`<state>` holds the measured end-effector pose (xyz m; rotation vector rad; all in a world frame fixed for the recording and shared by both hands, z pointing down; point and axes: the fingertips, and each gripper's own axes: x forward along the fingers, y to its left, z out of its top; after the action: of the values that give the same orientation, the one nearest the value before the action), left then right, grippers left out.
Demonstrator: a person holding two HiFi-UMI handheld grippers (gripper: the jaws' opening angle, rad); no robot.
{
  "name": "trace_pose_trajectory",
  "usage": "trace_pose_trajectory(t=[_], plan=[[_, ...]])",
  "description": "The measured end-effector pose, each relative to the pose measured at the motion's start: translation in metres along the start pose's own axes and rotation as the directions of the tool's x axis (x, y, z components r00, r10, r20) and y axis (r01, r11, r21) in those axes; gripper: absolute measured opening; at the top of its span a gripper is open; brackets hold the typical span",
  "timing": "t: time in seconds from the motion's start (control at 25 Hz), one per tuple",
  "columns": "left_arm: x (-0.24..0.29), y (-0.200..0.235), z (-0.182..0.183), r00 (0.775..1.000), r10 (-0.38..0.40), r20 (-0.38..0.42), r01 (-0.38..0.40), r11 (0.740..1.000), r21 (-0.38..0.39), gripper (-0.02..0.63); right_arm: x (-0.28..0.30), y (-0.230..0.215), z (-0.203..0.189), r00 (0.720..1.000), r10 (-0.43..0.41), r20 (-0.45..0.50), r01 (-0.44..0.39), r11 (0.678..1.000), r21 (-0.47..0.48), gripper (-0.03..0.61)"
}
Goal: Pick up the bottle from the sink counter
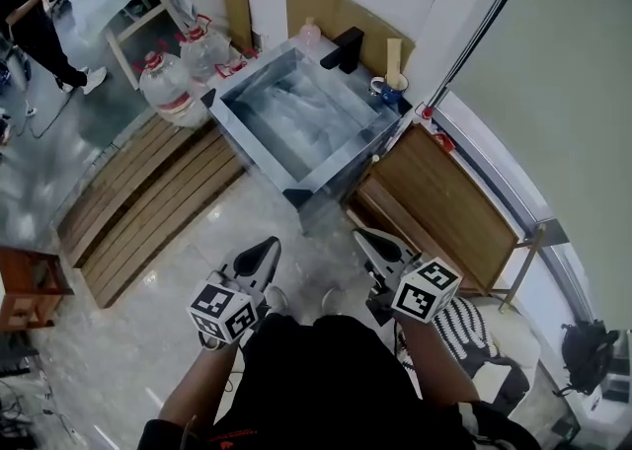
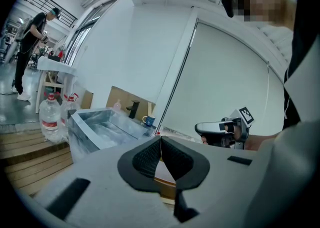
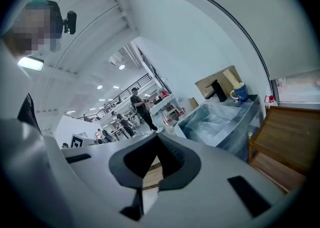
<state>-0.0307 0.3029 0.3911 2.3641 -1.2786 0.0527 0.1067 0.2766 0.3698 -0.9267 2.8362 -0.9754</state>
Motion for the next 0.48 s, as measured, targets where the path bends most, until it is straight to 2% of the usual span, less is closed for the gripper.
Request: trace_pose_trajectory(t=[0.48], plan=[[0.051,-0.024,-0.006,0.999,0.038,0.017,-0.038,0.999,-0.002,0.02,-0.021,-0.053,0.012,0.999,0.031,-0.042,-0.03,0.999,0.026,0.005]])
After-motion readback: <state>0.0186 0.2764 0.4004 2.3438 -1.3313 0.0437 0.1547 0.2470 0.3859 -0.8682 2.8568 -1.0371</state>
